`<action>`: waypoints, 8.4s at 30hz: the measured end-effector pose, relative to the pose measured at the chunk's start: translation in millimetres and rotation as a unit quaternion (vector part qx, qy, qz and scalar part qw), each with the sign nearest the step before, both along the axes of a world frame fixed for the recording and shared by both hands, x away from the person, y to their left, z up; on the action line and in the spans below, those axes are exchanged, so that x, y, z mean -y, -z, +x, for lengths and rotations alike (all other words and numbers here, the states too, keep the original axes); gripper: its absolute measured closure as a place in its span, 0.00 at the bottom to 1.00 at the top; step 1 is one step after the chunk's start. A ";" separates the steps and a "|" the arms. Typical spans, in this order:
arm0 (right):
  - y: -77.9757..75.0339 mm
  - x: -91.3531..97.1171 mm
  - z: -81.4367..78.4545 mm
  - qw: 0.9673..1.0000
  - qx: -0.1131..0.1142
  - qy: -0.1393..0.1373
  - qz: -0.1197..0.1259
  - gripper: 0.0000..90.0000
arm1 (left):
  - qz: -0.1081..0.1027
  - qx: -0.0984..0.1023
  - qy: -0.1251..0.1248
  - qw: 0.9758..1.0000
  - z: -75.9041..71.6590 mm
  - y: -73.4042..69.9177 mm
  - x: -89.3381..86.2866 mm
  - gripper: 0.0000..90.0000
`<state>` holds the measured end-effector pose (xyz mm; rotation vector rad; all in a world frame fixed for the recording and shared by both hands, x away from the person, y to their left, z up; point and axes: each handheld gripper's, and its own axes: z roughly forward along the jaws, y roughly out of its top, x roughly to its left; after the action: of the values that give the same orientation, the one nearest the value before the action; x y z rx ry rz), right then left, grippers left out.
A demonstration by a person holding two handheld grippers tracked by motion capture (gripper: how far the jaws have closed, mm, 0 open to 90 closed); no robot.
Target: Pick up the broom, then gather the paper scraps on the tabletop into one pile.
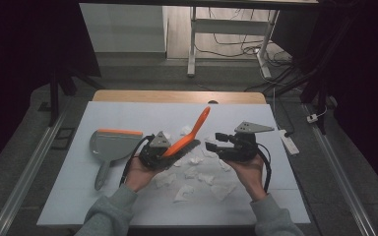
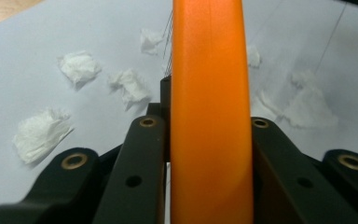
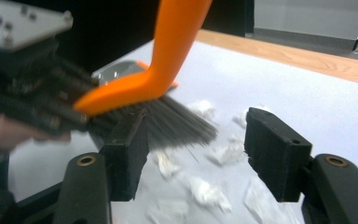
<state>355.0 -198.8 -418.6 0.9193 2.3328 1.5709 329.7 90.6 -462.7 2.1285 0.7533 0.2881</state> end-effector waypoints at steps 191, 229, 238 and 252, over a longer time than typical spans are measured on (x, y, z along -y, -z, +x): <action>25.7 -67.5 77.8 0.889 -0.093 -0.101 -0.436 0.79 | 0.015 -0.004 -0.149 0.989 -75.4 40.2 -146.3 0.27; 38.1 -112.7 111.1 0.874 -0.017 -0.147 -0.463 0.79 | 0.010 -0.004 -0.154 0.988 -76.5 40.0 -150.2 0.27; 20.3 -92.6 80.2 0.895 -0.010 -0.163 -0.415 0.79 | 0.010 -0.007 -0.155 0.988 -76.2 40.1 -149.6 0.27; 4.0 -104.6 100.3 0.912 0.024 -0.125 -0.391 0.79 | 0.008 -0.008 -0.158 0.987 -75.6 40.8 -151.1 0.27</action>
<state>455.2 -94.2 -422.6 0.3885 2.7432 0.5559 254.2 241.7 -503.5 2.0248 1.1022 0.4461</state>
